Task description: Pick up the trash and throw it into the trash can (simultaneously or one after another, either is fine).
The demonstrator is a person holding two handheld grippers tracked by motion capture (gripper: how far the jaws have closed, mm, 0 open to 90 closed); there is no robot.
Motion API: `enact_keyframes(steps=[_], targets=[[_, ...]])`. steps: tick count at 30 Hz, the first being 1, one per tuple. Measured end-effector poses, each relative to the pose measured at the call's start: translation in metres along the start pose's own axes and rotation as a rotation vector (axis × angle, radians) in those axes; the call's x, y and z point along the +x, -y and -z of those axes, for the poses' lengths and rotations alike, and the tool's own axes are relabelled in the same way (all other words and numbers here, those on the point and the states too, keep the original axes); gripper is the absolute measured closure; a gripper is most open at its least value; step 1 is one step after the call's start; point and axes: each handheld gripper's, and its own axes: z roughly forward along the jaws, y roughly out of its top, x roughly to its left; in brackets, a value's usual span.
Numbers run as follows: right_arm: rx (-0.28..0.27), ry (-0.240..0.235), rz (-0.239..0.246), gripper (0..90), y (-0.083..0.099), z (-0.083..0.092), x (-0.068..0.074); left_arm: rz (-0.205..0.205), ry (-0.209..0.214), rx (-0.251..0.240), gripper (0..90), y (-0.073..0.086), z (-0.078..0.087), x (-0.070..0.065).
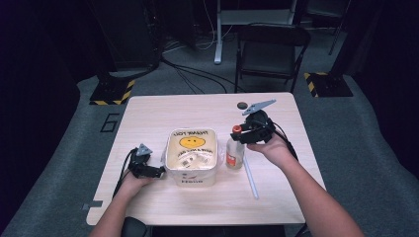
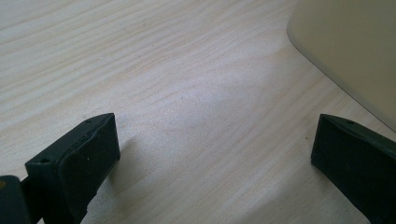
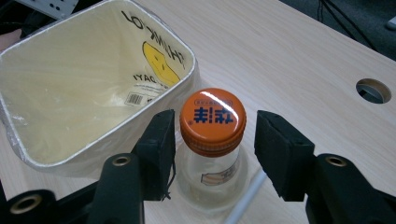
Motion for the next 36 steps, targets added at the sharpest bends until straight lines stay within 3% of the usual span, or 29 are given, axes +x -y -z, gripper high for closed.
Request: enact_keyframes(steps=[10, 22, 36], targets=[[-0.02, -0.023, -0.018, 61.2, -0.008, 0.002, -0.001, 0.0, 0.0, 0.0, 0.9, 0.0, 0.0, 0.0], [0.011, -0.018, 0.005, 62.0, -0.018, 0.002, 0.003, 0.001, 0.0, -0.001, 0.9, 0.0, 0.0, 0.0], [-0.001, -0.004, 0.048, 62.0, -0.042, 0.026, 0.013, 0.001, 0.001, -0.001, 0.9, 0.0, 0.0, 0.0]])
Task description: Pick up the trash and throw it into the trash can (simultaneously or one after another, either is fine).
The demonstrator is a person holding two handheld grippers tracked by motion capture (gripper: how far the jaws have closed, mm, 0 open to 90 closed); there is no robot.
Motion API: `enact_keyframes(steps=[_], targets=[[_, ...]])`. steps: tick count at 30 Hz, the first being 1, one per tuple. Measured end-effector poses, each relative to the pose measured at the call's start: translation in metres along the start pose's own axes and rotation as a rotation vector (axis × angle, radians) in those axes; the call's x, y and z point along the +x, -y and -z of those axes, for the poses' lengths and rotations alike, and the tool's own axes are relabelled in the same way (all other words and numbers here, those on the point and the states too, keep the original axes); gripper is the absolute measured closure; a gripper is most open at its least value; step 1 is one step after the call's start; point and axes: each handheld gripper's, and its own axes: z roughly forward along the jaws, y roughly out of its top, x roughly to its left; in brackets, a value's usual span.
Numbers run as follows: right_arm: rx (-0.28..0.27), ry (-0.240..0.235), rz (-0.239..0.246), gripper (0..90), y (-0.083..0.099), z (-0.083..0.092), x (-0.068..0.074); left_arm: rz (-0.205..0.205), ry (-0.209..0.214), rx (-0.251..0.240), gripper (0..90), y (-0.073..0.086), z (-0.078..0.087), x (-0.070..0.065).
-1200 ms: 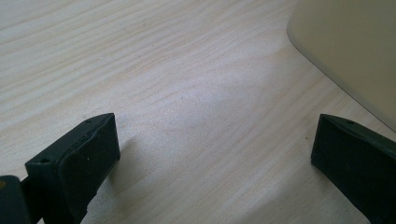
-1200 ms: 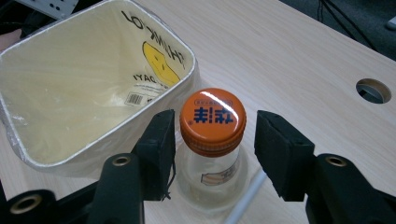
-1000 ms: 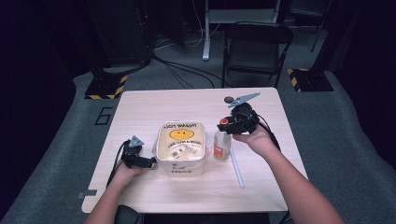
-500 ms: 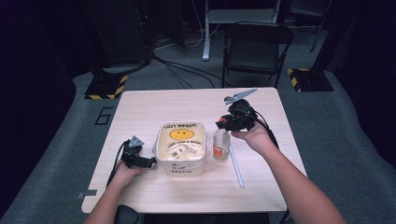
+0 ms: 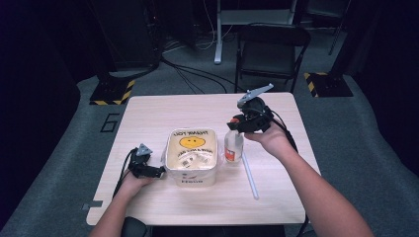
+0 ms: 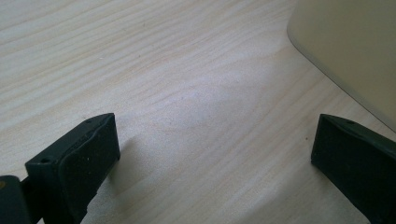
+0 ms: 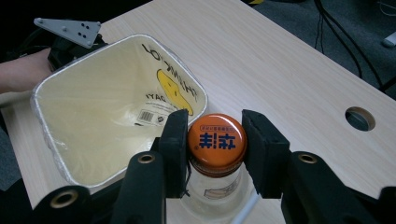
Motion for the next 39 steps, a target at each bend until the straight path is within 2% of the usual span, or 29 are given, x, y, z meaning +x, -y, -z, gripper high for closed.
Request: enact_keyframes(steps=[12, 15, 16, 24, 39], targets=[[-0.01, -0.002, 0.011, 62.1, -0.018, 0.022, 0.007, -0.001, 0.0, 0.0, 0.9, 0.0, 0.0, 0.0], [-0.022, 0.002, 0.032, 62.1, -0.024, 0.03, 0.009, -0.004, -0.001, 0.001, 0.9, 0.0, 0.0, 0.0], [-0.022, 0.004, 0.022, 62.1, -0.026, 0.033, 0.01, -0.004, -0.001, 0.001, 0.9, 0.0, 0.0, 0.0], [-0.046, 0.002, 0.05, 62.1, -0.043, 0.05, 0.015, -0.003, -0.001, 0.001, 0.9, 0.0, 0.0, 0.0], [-0.081, 0.013, 0.095, 62.1, -0.07, 0.068, 0.028, -0.005, 0.001, 0.002, 0.9, 0.0, 0.0, 0.0]])
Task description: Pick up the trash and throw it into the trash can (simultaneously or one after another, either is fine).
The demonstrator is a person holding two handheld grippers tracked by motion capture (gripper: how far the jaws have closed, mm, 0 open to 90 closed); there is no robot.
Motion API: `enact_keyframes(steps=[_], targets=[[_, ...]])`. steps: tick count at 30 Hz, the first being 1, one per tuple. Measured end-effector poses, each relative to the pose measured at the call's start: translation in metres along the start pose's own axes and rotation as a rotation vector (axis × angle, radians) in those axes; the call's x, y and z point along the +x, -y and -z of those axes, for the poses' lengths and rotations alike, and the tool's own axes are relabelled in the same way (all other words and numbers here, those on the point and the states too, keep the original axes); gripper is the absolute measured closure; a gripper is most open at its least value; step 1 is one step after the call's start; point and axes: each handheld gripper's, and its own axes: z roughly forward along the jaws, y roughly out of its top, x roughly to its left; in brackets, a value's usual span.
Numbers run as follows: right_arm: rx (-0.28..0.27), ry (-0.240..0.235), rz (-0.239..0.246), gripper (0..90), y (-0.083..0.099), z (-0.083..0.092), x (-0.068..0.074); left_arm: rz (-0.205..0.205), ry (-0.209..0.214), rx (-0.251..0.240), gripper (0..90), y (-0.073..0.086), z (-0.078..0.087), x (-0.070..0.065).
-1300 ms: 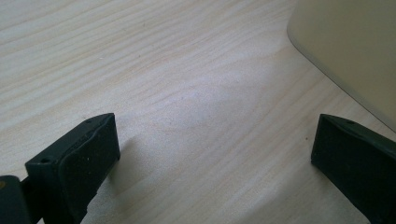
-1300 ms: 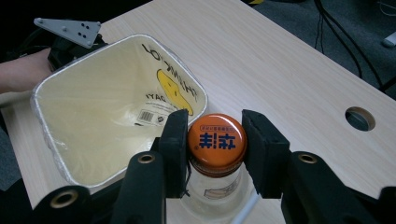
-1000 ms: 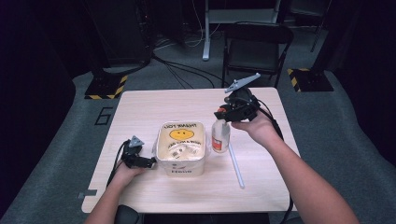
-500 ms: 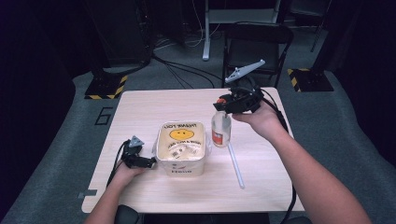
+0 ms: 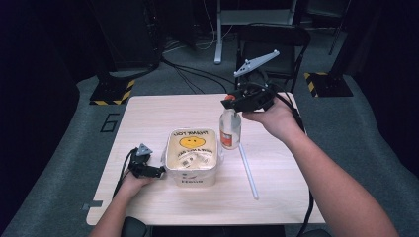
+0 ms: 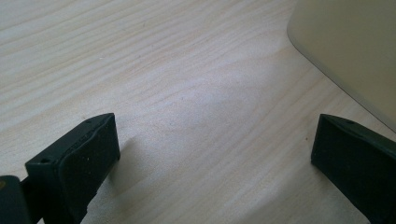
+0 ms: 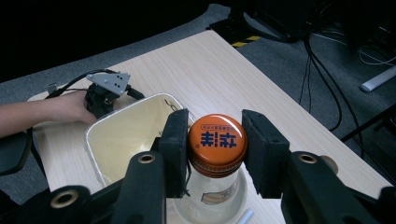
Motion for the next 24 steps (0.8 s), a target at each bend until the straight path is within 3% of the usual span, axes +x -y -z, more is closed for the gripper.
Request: enact_keyframes(steps=[12, 24], targets=[[-0.011, -0.017, 0.039, 62.1, -0.019, -0.001, 0.011, 0.0, 0.0, 0.0, 0.9, 0.0, 0.0, 0.0], [-0.031, -0.041, 0.064, 62.1, -0.035, -0.016, 0.02, 0.0, 0.0, 0.0, 0.9, 0.0, 0.0, 0.0]])
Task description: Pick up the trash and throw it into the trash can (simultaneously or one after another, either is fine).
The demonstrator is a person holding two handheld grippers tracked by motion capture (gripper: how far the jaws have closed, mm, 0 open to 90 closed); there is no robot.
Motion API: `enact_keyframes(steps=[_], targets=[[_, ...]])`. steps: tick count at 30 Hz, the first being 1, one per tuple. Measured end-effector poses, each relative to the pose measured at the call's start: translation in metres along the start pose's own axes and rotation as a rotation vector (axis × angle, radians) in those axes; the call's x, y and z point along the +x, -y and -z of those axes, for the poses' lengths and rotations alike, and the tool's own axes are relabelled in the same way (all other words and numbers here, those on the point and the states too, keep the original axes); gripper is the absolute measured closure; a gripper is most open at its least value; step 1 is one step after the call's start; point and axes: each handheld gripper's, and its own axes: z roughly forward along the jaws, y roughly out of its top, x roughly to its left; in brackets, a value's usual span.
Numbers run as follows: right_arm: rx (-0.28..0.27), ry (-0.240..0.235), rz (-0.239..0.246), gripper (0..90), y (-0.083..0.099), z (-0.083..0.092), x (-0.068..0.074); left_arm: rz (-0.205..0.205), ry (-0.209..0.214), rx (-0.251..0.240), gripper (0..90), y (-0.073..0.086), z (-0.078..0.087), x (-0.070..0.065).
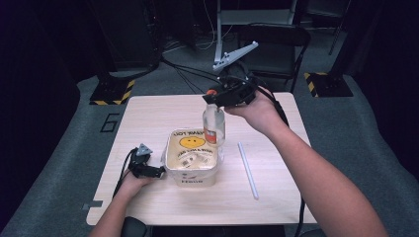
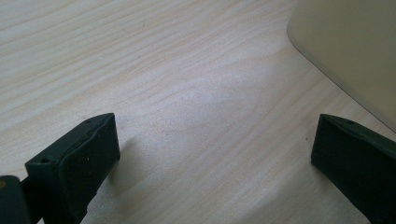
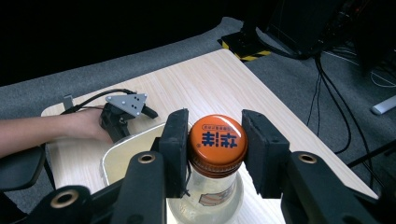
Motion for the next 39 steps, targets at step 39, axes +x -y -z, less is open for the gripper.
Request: enact_keyframes(steps=[39], targets=[[0.073, -0.014, 0.012, 62.2, 0.022, -0.083, 0.008, 0.001, 0.002, 0.002, 0.9, 0.0, 0.0, 0.0]])
